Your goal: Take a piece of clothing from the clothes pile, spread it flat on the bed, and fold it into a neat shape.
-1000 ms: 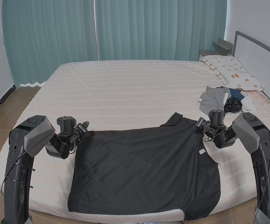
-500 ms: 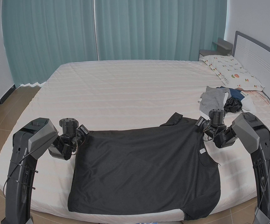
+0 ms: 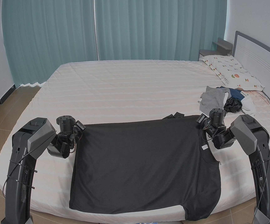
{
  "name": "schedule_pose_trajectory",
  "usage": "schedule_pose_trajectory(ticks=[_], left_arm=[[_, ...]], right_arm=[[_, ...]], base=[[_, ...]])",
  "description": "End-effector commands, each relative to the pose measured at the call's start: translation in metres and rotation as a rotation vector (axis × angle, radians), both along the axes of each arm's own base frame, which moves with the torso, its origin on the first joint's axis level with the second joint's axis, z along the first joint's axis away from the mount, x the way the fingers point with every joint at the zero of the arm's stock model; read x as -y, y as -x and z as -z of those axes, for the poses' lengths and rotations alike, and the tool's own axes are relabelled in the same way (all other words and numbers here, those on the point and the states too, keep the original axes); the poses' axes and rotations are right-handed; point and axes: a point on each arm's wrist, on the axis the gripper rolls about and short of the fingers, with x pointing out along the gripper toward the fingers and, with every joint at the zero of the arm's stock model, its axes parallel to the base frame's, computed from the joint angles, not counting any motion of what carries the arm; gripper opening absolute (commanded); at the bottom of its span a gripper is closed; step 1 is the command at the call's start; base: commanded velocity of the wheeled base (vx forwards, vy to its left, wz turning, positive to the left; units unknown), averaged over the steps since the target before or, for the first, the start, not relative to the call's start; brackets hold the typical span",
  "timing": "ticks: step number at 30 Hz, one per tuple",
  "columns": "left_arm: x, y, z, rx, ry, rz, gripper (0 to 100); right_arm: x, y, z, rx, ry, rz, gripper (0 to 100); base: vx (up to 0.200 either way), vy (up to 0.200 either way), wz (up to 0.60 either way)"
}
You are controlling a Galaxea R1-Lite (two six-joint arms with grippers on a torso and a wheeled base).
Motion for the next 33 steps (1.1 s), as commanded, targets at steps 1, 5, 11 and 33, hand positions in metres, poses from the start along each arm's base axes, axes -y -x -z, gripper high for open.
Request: schedule_pose_trajectory(ticks=[1,5,11,33], left_arm=[[0.0,0.0,0.003,-0.005,0.0,0.001,0],[0.001,-0.001,0.007,-0.008,-0.003,0.005,0],[0.001,-0.002,0.009,-0.011,-0.003,0.005,0],[0.004,-0.001,0.014,-0.035,-0.007,0.018,100]], right_arm=[[-0.001,-0.001,0.009,-0.013,0.001,-0.003,0],[-0.002,-0.006,0.016,-0.004,0.005,0.001,0],[-0.002,-0.006,0.018,-0.001,0.018,-0.002,0],[-0.004,-0.001,0.03,-0.045,0.035,-0.012,100]], base=[[0.0,0.0,0.0],[0.0,0.0,0.0],[0.0,0.0,0.0],[0.0,0.0,0.0]])
